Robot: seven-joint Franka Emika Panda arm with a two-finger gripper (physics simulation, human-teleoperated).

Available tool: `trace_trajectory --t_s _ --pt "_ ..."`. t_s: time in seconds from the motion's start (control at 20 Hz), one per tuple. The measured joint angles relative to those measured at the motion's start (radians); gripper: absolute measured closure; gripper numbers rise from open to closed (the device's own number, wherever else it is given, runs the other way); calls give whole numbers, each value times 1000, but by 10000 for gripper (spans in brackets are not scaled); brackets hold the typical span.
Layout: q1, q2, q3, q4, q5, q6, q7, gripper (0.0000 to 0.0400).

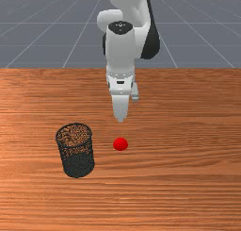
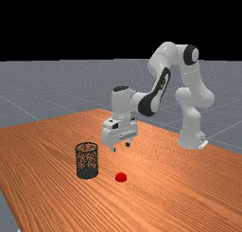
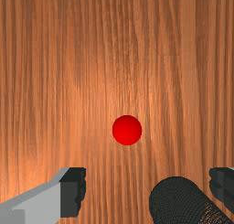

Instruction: Put the ball into the container

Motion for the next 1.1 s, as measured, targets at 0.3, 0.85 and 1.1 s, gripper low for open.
trace_trajectory --t_s 0.3,0.85,1.1 --pt "1 0 -1 0 -3 0 3 223" --pt "1 6 0 12 0 -21 1 1" --pt "1 62 0 51 0 -45 1 0"
